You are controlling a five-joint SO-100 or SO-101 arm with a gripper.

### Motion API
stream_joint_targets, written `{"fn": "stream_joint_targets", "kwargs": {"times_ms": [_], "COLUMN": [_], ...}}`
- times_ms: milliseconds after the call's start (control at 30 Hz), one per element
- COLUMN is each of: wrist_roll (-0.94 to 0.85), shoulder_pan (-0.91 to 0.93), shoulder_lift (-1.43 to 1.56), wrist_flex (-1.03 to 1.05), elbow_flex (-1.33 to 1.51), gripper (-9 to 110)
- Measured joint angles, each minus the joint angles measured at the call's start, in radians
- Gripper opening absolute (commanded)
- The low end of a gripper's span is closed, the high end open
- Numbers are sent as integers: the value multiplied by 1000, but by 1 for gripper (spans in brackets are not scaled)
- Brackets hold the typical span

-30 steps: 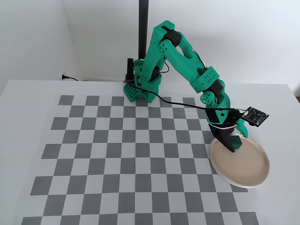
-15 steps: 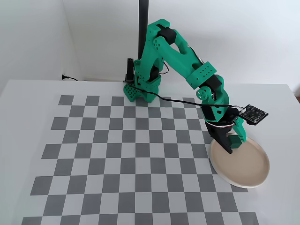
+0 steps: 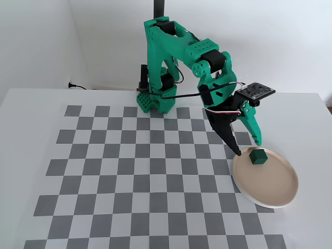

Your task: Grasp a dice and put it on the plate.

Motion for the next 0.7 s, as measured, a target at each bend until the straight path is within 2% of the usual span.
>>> {"fn": "stream_joint_targets", "kwargs": {"times_ms": [300,433,700], "wrist_roll": [-28,-17,34], "shoulder_pan": [202,290,422], "shoulder_lift": [327,433,598], "wrist_flex": [-57,-83,-195], "elbow_flex": [221,319,572], "gripper": [9,-4,-4]}}
